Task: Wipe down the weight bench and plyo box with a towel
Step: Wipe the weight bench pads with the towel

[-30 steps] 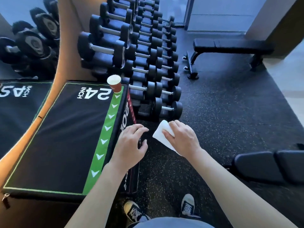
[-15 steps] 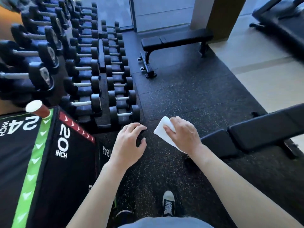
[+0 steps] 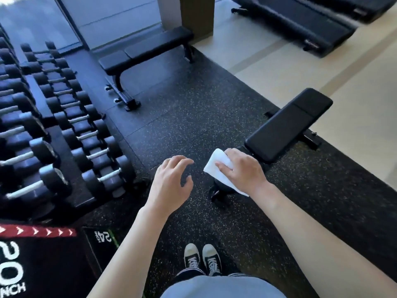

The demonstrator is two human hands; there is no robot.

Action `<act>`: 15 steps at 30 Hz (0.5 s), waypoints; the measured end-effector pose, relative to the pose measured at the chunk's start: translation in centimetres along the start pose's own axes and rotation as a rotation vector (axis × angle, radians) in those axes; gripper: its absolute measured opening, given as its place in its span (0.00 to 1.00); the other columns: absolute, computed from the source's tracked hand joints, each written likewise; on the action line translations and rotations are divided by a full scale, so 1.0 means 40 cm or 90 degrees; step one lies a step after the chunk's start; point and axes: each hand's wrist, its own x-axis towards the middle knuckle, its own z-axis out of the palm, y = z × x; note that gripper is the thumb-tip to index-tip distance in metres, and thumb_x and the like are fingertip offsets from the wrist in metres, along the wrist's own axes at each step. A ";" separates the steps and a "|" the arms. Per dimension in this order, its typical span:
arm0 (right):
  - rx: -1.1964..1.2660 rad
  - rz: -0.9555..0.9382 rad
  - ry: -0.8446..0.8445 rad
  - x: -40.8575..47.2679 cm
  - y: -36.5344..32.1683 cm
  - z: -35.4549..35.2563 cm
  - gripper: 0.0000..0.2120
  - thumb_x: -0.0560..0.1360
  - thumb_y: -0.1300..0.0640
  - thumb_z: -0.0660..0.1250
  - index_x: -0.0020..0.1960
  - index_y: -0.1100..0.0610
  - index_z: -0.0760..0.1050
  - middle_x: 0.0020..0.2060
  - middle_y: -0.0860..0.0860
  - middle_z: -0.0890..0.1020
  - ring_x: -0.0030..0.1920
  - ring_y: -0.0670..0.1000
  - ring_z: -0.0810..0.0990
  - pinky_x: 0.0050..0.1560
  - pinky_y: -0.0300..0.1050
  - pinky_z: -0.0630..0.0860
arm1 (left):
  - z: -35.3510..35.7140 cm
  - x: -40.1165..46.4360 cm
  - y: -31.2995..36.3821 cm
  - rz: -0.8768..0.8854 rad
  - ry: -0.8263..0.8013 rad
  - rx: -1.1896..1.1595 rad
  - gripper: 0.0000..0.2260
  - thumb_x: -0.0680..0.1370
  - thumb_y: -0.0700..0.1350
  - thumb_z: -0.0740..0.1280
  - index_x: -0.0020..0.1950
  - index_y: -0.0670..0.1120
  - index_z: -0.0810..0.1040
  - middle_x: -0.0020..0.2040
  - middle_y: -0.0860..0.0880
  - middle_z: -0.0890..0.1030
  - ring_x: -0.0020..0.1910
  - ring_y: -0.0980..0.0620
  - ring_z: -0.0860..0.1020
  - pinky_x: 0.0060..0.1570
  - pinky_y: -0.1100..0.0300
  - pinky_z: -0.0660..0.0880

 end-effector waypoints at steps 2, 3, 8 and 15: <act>-0.019 0.022 0.009 -0.004 0.029 -0.020 0.18 0.82 0.40 0.63 0.48 0.55 0.71 0.41 0.49 0.76 0.41 0.56 0.78 0.40 0.49 0.68 | 0.016 0.043 0.020 0.024 -0.007 -0.006 0.18 0.79 0.45 0.71 0.70 0.50 0.78 0.68 0.52 0.77 0.69 0.47 0.74 0.71 0.46 0.72; -0.028 0.031 0.015 -0.005 0.041 -0.030 0.18 0.82 0.40 0.63 0.49 0.55 0.72 0.41 0.50 0.77 0.41 0.57 0.79 0.40 0.50 0.70 | 0.025 0.061 0.028 0.038 -0.010 -0.009 0.18 0.79 0.45 0.71 0.70 0.50 0.78 0.68 0.52 0.77 0.69 0.46 0.73 0.71 0.45 0.72; -0.057 0.069 0.048 -0.027 0.108 -0.066 0.18 0.82 0.40 0.63 0.49 0.56 0.73 0.41 0.50 0.76 0.40 0.56 0.78 0.41 0.51 0.73 | 0.077 0.136 0.057 0.098 -0.042 0.000 0.19 0.80 0.46 0.71 0.70 0.51 0.78 0.69 0.52 0.77 0.70 0.46 0.72 0.72 0.42 0.71; -0.045 0.101 0.078 -0.052 0.260 -0.121 0.23 0.81 0.35 0.55 0.47 0.55 0.71 0.39 0.50 0.74 0.38 0.56 0.76 0.39 0.51 0.73 | 0.158 0.209 0.157 0.123 -0.054 0.005 0.19 0.79 0.46 0.71 0.70 0.51 0.77 0.69 0.52 0.77 0.71 0.45 0.73 0.71 0.40 0.71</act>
